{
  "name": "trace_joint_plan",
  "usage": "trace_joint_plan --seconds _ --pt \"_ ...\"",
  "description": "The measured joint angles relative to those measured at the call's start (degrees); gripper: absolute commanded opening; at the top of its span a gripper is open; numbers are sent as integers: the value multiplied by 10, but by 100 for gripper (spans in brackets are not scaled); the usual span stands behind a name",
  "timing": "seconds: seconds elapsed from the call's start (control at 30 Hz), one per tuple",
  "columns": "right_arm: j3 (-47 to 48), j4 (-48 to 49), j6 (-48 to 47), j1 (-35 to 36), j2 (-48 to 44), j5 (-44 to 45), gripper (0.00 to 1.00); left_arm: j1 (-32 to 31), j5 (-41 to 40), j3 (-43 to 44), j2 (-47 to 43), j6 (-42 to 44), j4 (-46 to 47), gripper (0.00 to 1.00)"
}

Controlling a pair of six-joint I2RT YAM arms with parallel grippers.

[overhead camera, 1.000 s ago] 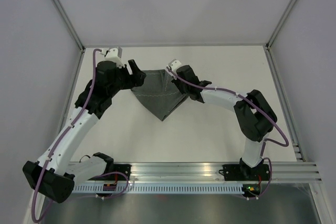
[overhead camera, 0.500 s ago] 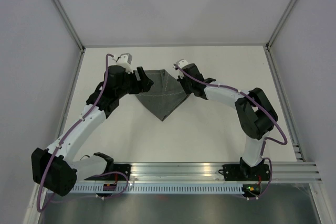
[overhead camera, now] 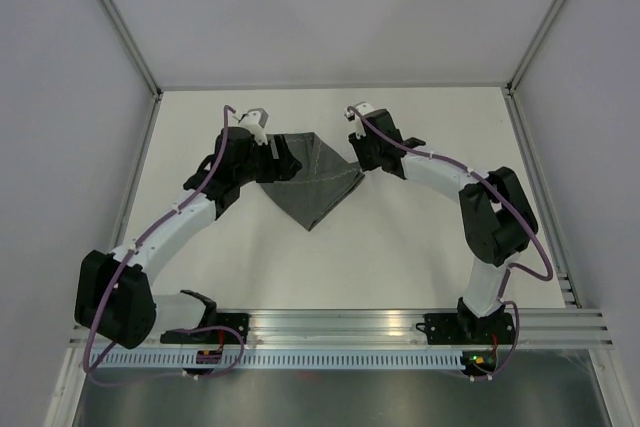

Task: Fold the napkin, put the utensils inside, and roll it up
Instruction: Fold the napkin

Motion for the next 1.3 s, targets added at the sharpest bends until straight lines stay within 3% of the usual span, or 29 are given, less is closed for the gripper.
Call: trace_joint_plan --seconds 0.2,0.43,0.73,1.3 --pt "31 -11 19 -2 -11 -78 17 -17 -1 -1 27 8 20 77" --pt "57 -14 33 -2 -2 -160 13 -60 -13 0 89 13 39 74" --pt "57 -42 30 -7 45 -181 9 -136 -63 18 187 25 46 73" --pt "39 -65 26 -56 53 -189 4 -146 -104 59 249 48 49 73"
